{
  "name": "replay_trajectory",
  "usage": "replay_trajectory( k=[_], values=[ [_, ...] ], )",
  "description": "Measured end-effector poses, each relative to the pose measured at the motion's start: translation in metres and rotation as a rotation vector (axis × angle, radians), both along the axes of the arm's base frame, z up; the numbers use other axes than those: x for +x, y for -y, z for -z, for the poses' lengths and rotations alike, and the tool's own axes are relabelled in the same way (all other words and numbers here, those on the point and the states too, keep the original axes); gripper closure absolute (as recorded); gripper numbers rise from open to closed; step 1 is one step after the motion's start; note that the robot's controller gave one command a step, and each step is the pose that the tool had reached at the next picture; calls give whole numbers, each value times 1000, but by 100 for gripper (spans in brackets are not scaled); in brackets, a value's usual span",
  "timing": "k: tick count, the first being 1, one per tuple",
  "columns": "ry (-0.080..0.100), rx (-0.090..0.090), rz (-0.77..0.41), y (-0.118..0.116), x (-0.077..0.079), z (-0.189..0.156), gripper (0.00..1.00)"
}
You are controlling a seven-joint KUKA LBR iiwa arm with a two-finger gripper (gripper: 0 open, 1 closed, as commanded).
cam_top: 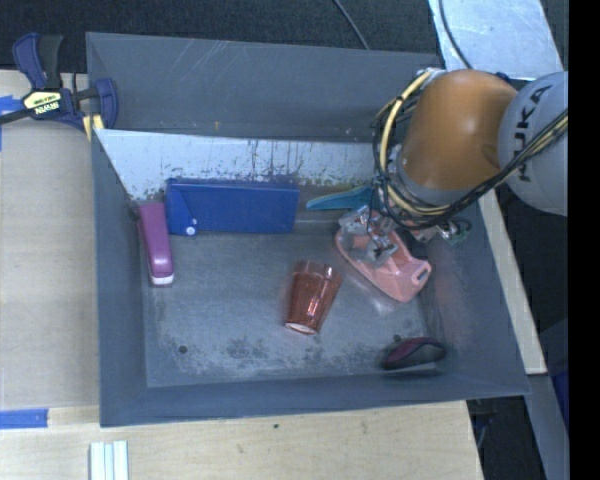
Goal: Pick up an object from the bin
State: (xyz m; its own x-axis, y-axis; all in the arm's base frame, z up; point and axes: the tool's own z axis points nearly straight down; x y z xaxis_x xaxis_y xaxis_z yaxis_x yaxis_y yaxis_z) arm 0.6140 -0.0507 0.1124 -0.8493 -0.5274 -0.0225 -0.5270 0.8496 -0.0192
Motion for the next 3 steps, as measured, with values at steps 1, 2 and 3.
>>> replay_trajectory(
  k=[1,2,3],
  values=[
    [3,2,-36,54,7,-40,100],
    [17,-6,-49,48,13,-22,100],
    [14,-2,-56,35,6,-29,100]
  ],
)
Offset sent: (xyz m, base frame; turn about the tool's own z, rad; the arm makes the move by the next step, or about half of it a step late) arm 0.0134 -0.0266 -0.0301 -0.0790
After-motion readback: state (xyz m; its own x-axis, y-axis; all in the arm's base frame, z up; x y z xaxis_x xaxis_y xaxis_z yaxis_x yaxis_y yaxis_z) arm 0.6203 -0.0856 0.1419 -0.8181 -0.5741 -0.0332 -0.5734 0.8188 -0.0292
